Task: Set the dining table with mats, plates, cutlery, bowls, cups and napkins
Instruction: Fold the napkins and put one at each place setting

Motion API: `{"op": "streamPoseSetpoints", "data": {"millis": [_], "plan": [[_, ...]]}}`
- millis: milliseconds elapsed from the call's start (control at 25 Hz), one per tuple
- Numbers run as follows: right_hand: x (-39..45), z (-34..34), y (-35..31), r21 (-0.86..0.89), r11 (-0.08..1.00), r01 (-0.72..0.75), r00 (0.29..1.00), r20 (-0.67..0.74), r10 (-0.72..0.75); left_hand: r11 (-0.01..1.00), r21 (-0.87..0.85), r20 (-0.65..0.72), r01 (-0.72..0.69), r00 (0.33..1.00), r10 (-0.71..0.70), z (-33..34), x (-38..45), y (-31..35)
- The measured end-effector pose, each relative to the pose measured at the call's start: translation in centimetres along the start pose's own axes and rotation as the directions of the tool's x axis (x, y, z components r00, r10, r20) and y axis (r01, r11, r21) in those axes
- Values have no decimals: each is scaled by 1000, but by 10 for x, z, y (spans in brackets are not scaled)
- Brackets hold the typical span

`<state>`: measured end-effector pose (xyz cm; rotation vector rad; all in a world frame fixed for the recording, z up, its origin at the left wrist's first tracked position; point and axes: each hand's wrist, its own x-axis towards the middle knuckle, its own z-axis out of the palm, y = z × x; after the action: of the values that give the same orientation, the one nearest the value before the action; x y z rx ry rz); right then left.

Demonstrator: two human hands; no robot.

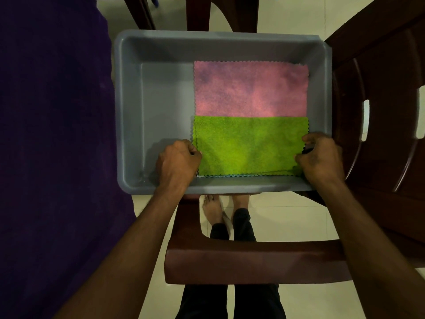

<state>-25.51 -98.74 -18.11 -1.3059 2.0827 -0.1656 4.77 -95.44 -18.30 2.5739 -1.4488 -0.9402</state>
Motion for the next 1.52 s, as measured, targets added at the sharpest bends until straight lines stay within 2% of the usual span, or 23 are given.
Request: {"op": "streamPoseSetpoints", "data": {"millis": [120,320,480,640,840,1080,1200,1280,1360,1440,1520], "plan": [[1,3,3,11,1000,-1,1000,-4,1,996,-72,45,52,998,-49,-9,3,-1],[0,4,3,5,1000,29,999,16,-29,902,-398,219,167,972,-84,-16,22,-14],[-1,7,3,-43,998,37,999,38,-36,866,-448,278,221,955,-100,-18,23,-13],[-2,6,0,-135,984,119,991,77,-109,877,-417,304,238,946,-112,-14,16,-19],[-2,-5,-6,-246,944,221,975,74,-209,902,-392,265,182,961,-79,1,25,-37],[-1,-6,-6,-396,899,189,980,128,-150,933,-339,257,122,966,-33,3,32,-43],[-4,0,-7,-479,850,220,972,179,-151,958,-267,226,100,973,-39,-6,27,-31],[-7,1,-10,-531,818,221,972,184,-144,987,-152,165,51,986,-25,-12,24,-22],[-10,0,-16,-566,801,193,981,128,-146,996,-89,65,14,998,-8,-18,21,-14],[-7,1,-24,-543,816,198,977,45,-207,990,-136,-39,-47,998,42,-21,22,-4],[3,6,-32,-511,811,284,946,10,-325,961,-209,-123,-181,980,158,-20,31,5]]}}
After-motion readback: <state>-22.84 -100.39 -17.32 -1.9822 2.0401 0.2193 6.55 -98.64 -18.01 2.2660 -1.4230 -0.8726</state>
